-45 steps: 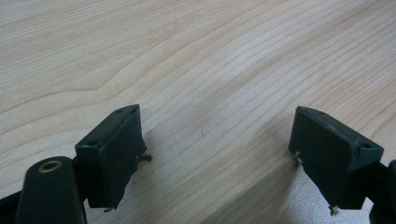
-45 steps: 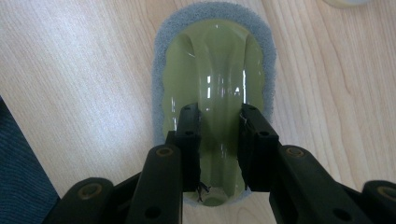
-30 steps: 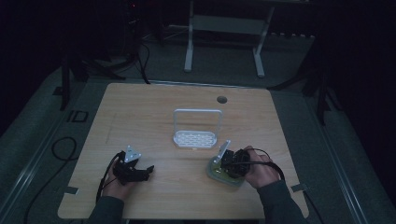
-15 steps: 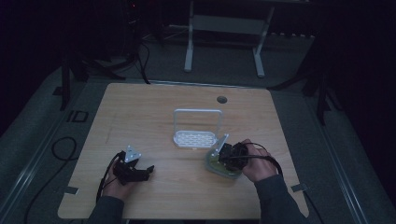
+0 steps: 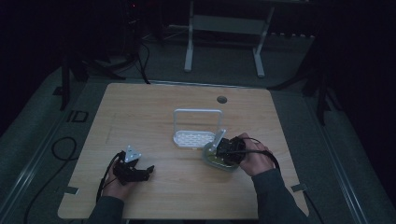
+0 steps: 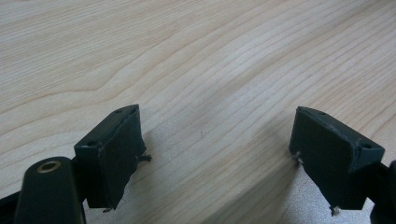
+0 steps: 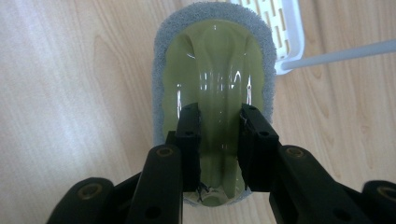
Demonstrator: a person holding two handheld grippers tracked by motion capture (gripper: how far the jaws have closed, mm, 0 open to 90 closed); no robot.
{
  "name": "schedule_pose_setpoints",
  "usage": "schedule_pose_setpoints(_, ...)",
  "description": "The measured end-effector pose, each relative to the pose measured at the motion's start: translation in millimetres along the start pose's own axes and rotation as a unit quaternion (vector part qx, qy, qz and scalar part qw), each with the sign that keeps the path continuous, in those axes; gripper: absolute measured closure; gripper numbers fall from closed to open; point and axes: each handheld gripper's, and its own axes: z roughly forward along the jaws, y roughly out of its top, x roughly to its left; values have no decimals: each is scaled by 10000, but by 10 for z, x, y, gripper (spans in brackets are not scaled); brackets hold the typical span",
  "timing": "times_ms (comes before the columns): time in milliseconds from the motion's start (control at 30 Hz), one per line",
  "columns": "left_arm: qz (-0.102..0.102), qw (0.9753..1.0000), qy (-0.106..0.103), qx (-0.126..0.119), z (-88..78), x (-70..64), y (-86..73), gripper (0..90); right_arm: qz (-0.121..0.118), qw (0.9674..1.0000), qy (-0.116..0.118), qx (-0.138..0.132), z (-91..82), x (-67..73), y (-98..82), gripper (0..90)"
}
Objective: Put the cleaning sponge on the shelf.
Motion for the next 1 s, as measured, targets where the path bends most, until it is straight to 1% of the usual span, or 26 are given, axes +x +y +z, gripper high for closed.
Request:
schedule_pose_setpoints(133,-2,10000,0,-12,2,0,-1,174,-43,10000,-53,19,2,-25,37,718)
schedule_pose_setpoints(333,1,10000,1,-10,2,0,-1,174,-106,9999,-94,-40,7,-62,90,718)
schedule_pose_setpoints(467,0,10000,2,-11,2,0,-1,174,-61,9999,-93,-72,8,-84,124,718)
schedule_pose_setpoints(700,5,10000,8,-6,1,1,0,174,-112,9997,-160,-139,2,-115,188,718)
schedule_pose_setpoints(967,3,10000,6,-9,1,1,0,174,-158,9995,-187,-196,9,-141,244,718)
schedule_pose_setpoints(1000,5,10000,7,-8,1,1,0,174,-183,9994,-223,-196,11,-143,253,718)
